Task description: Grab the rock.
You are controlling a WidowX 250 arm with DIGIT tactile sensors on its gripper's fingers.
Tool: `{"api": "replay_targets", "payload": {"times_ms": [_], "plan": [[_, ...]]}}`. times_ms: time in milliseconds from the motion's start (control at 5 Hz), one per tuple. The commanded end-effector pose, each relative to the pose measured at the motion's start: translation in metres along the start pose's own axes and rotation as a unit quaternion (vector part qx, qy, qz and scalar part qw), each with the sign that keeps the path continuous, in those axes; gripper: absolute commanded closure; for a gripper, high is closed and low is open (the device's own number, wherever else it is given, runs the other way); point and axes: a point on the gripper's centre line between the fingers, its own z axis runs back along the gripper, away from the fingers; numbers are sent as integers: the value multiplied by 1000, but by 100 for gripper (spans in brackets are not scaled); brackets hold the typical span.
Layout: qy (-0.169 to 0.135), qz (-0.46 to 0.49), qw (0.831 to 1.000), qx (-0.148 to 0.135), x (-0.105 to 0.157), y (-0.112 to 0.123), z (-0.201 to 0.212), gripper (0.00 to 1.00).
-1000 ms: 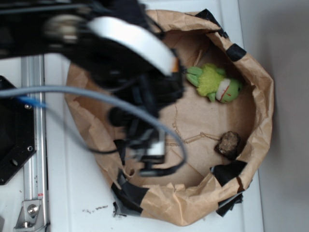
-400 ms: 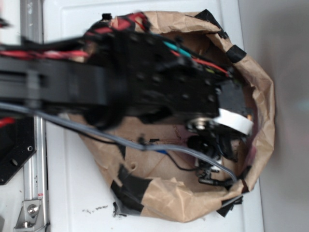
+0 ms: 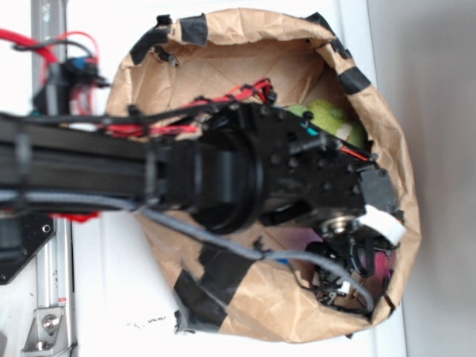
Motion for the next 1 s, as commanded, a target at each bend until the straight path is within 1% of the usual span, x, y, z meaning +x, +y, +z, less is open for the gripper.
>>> {"api": "replay_targets", "payload": {"times_ms": [0,200,400,600,800], "plan": [[-52,-29,994,87,14,-11,37,100],[-61,-28,994,88,5,-5,94,100],[-30,-3,992,122,0,-2,143,100],[6,120,987,110,-13,6,178,100],[43,192,976,88,-22,12,198,100]]}}
